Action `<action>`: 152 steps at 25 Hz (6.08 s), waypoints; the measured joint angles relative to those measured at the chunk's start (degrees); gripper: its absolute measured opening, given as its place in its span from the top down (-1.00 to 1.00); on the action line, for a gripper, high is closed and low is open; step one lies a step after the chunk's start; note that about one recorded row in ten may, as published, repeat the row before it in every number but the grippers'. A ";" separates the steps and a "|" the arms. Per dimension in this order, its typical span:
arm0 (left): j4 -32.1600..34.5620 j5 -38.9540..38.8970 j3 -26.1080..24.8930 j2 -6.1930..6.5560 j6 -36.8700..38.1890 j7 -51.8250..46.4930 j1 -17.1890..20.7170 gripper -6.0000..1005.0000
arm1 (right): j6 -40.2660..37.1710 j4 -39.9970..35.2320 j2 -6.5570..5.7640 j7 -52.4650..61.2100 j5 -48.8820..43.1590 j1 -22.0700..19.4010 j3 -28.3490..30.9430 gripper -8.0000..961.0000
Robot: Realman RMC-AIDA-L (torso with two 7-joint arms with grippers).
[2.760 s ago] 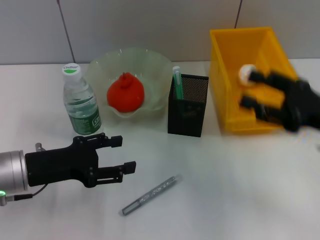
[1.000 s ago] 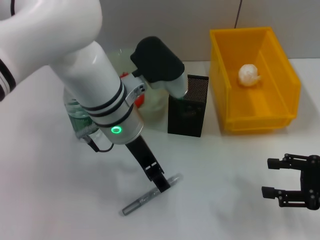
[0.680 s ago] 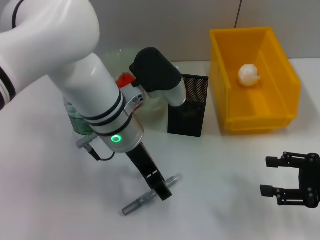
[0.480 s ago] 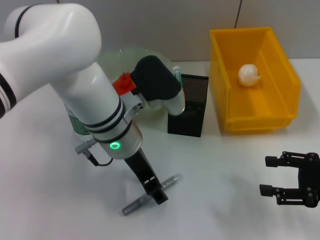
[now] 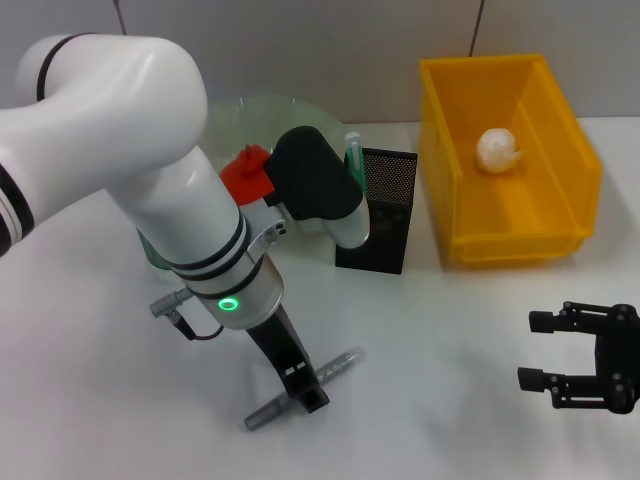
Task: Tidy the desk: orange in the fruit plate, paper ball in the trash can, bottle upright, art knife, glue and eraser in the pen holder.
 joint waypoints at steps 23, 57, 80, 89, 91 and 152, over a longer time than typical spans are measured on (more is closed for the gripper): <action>-1.34 0.06 0.68 0.00 -0.83 0.35 0.13 0.18 | 0.00 0.00 0.08 0.60 0.14 0.10 0.00 -0.60; 10.11 -19.53 -30.97 0.70 4.17 16.41 10.42 0.67 | 0.74 0.08 0.21 2.27 0.00 0.17 0.08 -0.60; -33.47 -93.87 -15.85 0.00 -12.49 88.94 9.05 0.70 | 1.52 0.00 0.67 6.38 -0.08 1.25 -0.47 -0.60; -29.72 -118.51 8.69 0.00 -24.98 102.97 9.41 0.70 | 1.55 0.01 1.37 6.63 -0.08 1.42 -0.53 -0.60; -29.45 -119.19 9.08 -0.01 -25.80 103.23 9.42 0.70 | 1.59 -0.01 1.47 6.65 -0.08 1.46 -0.53 -0.60; -29.25 -61.19 -20.62 10.23 13.88 81.57 26.80 -0.62 | -1.07 -0.72 5.22 4.84 -0.39 4.53 -0.78 -0.60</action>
